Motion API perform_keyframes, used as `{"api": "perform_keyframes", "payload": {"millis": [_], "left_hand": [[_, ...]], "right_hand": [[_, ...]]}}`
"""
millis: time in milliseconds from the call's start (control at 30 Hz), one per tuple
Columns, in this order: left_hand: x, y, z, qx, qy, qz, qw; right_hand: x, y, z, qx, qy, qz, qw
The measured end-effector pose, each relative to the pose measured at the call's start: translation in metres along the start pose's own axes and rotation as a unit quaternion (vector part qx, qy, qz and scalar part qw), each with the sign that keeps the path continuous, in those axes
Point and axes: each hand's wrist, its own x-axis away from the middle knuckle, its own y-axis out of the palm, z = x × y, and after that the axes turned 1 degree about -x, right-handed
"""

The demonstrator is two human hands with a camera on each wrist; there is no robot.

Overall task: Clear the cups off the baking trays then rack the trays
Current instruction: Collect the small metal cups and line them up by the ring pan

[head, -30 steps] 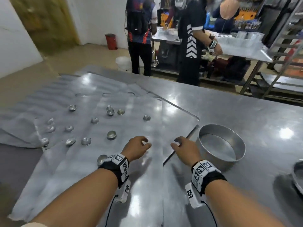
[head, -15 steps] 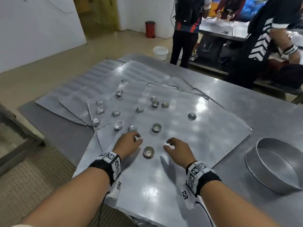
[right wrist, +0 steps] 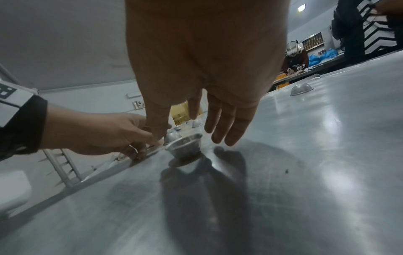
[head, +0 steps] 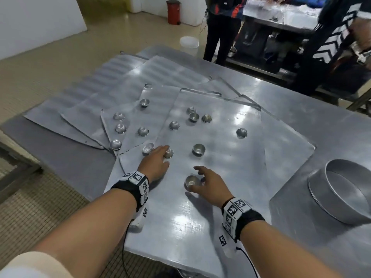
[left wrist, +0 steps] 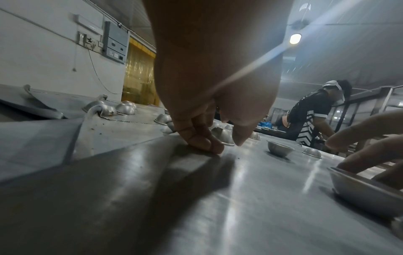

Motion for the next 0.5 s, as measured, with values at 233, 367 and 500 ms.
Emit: {"api": "perform_keyframes", "payload": {"millis": [233, 367, 500], "left_hand": [[-0.004, 0.006, -0.005, -0.039, 0.016, -0.038, 0.998], [-0.003, 0.011, 0.0, -0.039, 0.028, -0.035, 0.998], [-0.004, 0.017, 0.007, -0.056, 0.019, -0.054, 0.997]], "right_hand": [[0.0, 0.019, -0.001, 0.062, -0.017, 0.025, 0.998], [-0.003, 0.018, -0.001, 0.073, -0.012, 0.033, 0.997], [-0.003, 0.014, 0.007, 0.082, 0.004, 0.035, 0.996]]}}
